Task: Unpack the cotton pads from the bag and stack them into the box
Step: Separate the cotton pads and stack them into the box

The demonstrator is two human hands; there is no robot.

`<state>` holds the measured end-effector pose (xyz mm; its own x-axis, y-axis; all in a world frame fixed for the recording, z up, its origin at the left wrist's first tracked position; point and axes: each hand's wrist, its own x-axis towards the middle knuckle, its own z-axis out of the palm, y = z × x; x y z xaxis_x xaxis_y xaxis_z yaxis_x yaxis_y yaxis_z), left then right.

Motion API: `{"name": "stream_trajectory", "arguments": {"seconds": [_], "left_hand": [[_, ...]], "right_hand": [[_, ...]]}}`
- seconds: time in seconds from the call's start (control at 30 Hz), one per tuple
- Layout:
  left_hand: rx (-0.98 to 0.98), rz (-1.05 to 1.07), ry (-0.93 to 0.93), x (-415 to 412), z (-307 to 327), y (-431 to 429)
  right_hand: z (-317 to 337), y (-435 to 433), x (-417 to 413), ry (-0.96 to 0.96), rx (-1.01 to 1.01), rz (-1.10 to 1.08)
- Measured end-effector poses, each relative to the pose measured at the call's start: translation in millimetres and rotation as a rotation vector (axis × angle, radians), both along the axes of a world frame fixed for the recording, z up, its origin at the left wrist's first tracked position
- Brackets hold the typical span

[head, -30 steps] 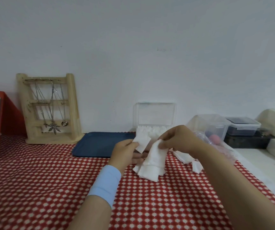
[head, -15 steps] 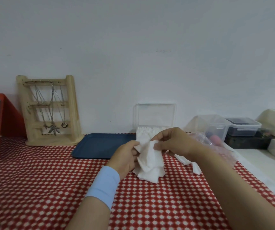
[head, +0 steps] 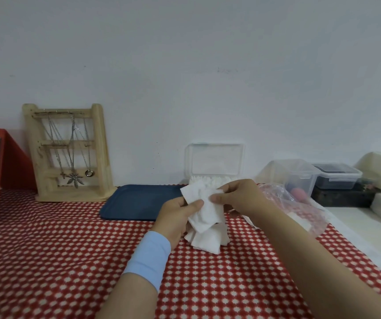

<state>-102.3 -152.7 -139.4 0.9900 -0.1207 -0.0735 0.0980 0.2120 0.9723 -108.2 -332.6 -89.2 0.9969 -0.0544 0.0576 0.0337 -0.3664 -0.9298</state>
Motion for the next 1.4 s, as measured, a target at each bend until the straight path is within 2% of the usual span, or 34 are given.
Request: {"name": "stream_trajectory", "arguments": {"seconds": [0.23, 0.43, 0.57, 0.73, 0.9, 1.1, 1.2, 1.3, 1.4], "left_hand": [[0.035, 0.060, 0.023, 3.4, -4.0, 3.2], [0.010, -0.003, 0.046, 1.9, -2.3, 1.2], [0.072, -0.094, 0.017, 0.3, -1.0, -2.1], [0.091, -0.149, -0.032, -3.3, 0.4, -3.7], [0.112, -0.193, -0.019, -5.0, 3.0, -1.4], [0.043, -0.029, -0.075, -6.0, 10.9, 3.6], [-0.049, 0.038, -0.040, -7.8, 12.8, 0.9], [-0.077, 0.021, -0.030, -9.7, 14.4, 0.5], [0.121, -0.004, -0.071, -10.6, 16.0, 8.3]], "right_hand": [[9.4, -14.2, 2.5, -0.102, 0.019, -0.099], [21.0, -22.3, -1.1, -0.101, 0.144, 0.135], [15.9, -9.2, -4.5, -0.138, 0.016, 0.190], [12.5, -7.8, -2.0, -0.123, 0.011, 0.114], [15.9, -15.0, -6.3, 0.004, -0.051, 0.224], [15.4, -13.2, -4.8, 0.028, -0.037, 0.224], [14.7, -10.0, -5.7, 0.025, -0.034, 0.258], [16.1, -10.0, -6.9, 0.007, -0.091, 0.283], [21.0, -19.4, -5.8, -0.038, -0.235, 0.262]]}}
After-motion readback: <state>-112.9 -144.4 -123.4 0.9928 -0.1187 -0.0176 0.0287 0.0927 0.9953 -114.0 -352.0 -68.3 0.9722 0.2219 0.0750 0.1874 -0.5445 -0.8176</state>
